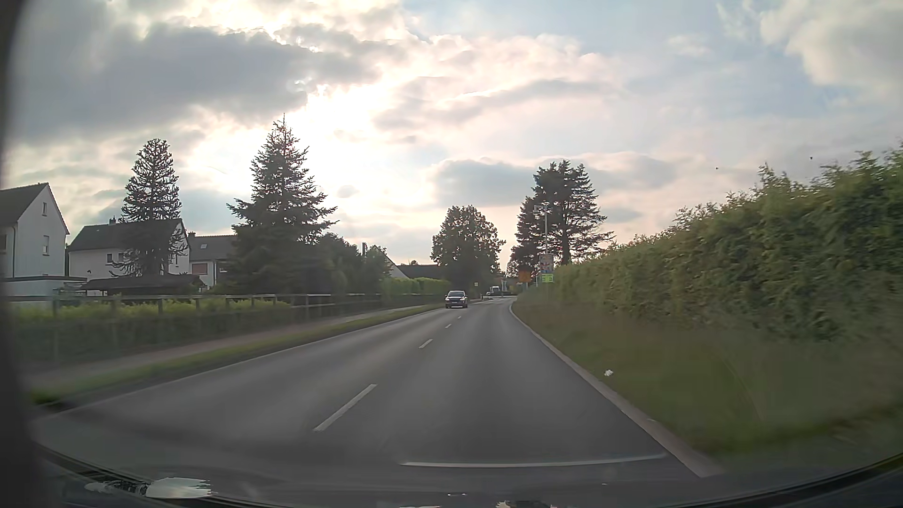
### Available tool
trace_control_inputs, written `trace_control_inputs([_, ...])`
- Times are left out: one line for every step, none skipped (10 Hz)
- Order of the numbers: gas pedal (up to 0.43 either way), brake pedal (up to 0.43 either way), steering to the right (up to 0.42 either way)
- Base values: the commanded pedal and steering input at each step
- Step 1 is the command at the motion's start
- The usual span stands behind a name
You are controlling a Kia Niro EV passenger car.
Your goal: Follow the waypoints while adhering to traffic rules and regulations
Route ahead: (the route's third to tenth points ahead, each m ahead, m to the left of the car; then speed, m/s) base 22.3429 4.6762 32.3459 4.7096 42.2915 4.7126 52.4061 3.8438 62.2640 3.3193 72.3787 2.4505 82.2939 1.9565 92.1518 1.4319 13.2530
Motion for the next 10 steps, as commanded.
trace_control_inputs([0.118,0.000,0.004])
trace_control_inputs([0.118,0.000,0.005])
trace_control_inputs([0.118,0.000,0.005])
trace_control_inputs([0.118,0.000,0.006])
trace_control_inputs([0.118,0.000,0.006])
trace_control_inputs([0.118,0.000,0.007])
trace_control_inputs([0.118,0.000,0.008])
trace_control_inputs([0.118,0.000,0.007])
trace_control_inputs([0.118,0.000,0.007])
trace_control_inputs([0.118,0.000,0.007])
